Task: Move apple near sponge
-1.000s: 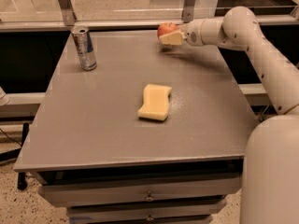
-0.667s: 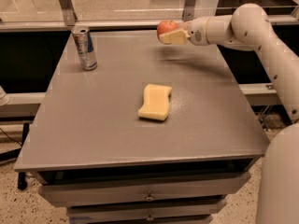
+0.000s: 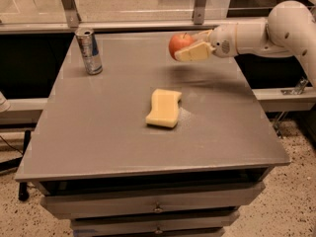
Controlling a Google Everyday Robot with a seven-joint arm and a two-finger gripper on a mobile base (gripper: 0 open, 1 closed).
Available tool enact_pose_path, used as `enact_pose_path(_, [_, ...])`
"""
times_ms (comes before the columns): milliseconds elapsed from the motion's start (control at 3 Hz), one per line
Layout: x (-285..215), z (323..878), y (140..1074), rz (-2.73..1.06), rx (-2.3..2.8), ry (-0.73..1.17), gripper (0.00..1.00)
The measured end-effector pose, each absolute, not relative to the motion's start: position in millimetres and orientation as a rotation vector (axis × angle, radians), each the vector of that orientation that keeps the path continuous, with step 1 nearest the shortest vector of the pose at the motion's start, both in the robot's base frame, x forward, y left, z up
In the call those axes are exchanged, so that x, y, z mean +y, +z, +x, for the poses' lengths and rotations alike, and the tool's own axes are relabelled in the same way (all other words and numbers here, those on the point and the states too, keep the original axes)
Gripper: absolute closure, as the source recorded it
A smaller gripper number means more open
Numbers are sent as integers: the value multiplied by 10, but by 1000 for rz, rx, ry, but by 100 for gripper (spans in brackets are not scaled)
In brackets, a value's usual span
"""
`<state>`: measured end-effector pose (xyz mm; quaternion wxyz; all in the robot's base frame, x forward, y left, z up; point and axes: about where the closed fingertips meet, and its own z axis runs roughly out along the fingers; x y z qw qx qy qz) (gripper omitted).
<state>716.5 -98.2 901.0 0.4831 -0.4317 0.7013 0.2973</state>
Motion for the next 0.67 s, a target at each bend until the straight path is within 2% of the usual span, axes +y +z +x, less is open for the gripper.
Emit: enact_pose_path(667, [-1259,6360,8700,-1253,1802,720,100])
